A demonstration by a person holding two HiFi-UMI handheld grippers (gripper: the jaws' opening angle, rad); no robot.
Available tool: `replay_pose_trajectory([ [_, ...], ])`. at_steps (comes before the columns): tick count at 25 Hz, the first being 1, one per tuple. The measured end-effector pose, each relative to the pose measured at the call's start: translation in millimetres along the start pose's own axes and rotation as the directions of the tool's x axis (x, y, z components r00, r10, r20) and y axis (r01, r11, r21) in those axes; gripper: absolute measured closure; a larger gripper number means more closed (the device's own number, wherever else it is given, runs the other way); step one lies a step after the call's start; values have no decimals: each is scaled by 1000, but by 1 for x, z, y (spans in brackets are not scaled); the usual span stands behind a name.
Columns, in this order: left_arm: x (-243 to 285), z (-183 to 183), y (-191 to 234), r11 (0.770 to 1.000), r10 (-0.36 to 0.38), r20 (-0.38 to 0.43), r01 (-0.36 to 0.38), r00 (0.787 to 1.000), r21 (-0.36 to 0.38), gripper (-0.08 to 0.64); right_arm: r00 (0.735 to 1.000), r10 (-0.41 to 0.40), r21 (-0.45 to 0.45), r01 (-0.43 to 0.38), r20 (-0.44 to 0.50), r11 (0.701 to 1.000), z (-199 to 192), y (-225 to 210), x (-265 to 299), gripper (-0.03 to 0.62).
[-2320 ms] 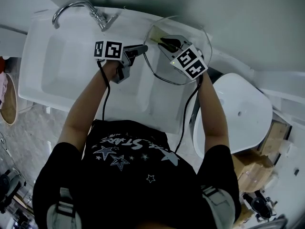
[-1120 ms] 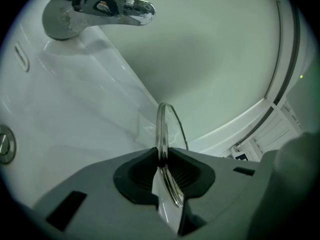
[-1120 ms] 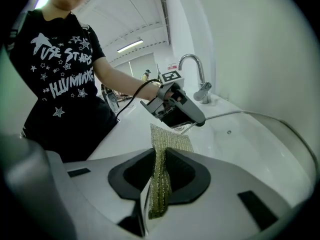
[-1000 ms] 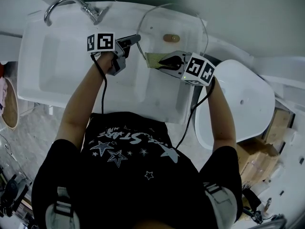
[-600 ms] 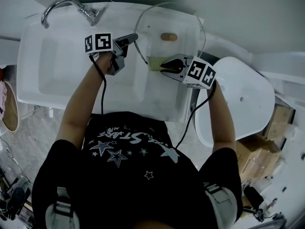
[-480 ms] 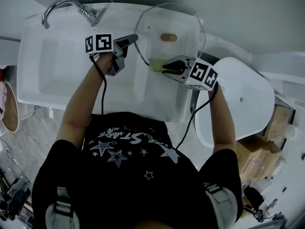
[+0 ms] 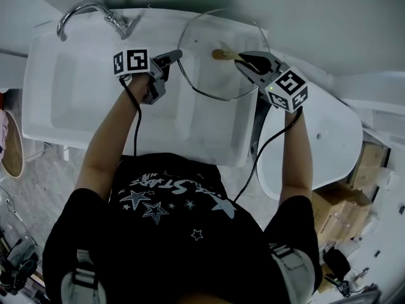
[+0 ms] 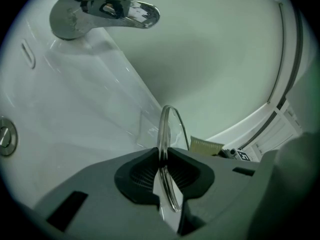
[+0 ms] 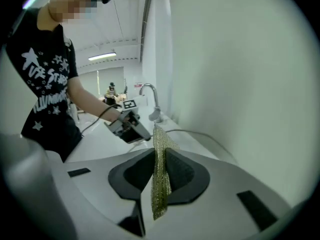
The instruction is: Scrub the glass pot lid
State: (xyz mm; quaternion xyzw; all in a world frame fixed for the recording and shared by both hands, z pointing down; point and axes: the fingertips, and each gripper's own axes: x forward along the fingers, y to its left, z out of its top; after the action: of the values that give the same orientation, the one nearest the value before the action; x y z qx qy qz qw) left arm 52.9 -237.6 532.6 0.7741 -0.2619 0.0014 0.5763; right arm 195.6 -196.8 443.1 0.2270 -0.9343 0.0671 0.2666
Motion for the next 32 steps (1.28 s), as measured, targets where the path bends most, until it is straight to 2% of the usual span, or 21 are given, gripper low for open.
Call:
replay_pose_trajectory([
  [2,0,0,0,1000,-2,2,2,1000,-9,499,993,-119,-62,117,-19,991,5,-28,1,525],
  [4,0,0,0,1000,-1,4,1,1000,-9,499,980,-193,-145,184,-51,972,8,-47,6,525],
  [7,0,0,0,1000,2,4,-2,1000,-6,499,969,-230,-227,205,-86,952,10,-64,18,526],
  [13,1,-1,1,1000,6,-3,-6,1000,-11,499,952,-291,-294,253,-93,922,9,-91,37,526],
  [17,2,-1,1,1000,10,-8,-10,1000,0,499,947,-309,-288,273,-86,918,8,-101,43,526],
  [28,0,0,0,998,-8,11,8,1000,-59,497,940,-300,-328,236,-160,915,-18,-89,56,525],
  [32,-1,0,-1,998,-9,16,10,1000,-68,497,943,-275,-308,210,-185,928,-29,-80,60,525],
])
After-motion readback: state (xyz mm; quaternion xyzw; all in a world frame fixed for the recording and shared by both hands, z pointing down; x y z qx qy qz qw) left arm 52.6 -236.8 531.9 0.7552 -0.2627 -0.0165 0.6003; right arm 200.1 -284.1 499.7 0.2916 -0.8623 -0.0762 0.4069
